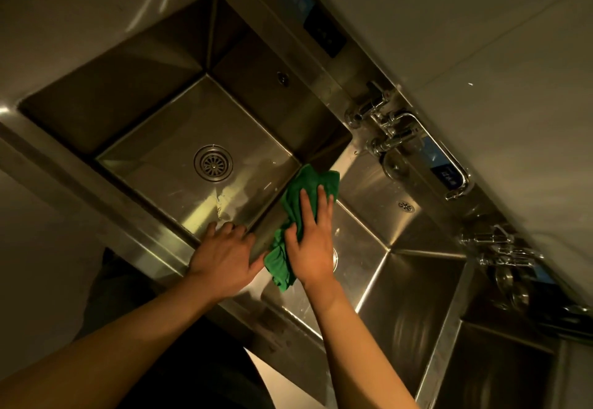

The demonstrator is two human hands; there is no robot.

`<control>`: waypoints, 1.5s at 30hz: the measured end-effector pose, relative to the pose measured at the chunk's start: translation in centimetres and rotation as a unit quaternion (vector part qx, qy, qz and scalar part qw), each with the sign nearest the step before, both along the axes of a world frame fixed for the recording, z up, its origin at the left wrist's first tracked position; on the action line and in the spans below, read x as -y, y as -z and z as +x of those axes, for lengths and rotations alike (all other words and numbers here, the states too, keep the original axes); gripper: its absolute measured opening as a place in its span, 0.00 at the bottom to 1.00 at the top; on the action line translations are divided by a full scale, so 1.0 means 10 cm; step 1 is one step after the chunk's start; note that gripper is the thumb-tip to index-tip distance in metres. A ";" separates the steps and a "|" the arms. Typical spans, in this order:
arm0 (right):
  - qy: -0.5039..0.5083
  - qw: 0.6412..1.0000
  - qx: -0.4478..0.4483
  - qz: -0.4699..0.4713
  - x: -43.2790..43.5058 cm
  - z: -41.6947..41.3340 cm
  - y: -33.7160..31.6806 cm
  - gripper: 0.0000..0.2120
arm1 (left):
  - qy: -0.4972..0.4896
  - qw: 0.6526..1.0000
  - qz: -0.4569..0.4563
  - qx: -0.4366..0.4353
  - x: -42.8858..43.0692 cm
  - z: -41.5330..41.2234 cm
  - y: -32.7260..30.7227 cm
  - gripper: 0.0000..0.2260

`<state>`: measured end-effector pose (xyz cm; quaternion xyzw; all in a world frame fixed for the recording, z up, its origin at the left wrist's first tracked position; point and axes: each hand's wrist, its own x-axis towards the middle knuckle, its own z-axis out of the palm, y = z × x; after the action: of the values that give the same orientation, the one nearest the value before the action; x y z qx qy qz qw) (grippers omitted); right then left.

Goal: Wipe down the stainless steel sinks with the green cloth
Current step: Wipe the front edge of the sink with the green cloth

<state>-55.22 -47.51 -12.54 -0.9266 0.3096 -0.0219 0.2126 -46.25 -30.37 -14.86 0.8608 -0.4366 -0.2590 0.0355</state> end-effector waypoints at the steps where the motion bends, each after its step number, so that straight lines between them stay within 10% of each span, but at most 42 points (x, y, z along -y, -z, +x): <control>1: 0.002 1.000 -0.001 0.003 0.03 0.01 -0.01 0.31 | 0.001 1.000 0.002 0.001 0.00 0.00 0.01 0.35; 18: 0.065 0.997 -0.013 -0.037 1.25 0.79 -0.01 0.31 | -0.006 1.000 -0.006 -0.027 0.04 0.03 0.03 0.39; 45: 0.087 0.996 -0.016 0.020 -0.19 0.14 -0.23 0.28 | 0.011 0.999 -0.042 0.001 0.01 0.09 -0.15 0.26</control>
<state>-53.78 -45.61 -10.27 -0.8920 0.3924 -0.0188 0.2236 -45.31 -30.51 -13.33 0.8539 -0.4569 -0.2398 0.0680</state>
